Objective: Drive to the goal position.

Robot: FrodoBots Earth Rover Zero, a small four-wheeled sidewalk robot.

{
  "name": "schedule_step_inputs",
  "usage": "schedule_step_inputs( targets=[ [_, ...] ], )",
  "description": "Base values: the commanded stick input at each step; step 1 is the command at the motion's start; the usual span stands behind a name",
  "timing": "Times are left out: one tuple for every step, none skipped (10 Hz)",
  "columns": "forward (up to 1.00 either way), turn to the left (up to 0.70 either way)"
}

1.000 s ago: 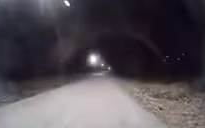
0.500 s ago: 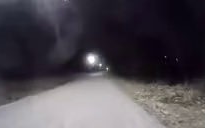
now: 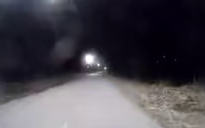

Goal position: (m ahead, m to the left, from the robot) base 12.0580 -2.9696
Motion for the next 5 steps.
schedule_step_inputs(
  targets=[
    [1.00,0.39],
    [1.00,0.34],
    [1.00,0.10],
    [1.00,0.00],
    [1.00,0.00]
  ],
)
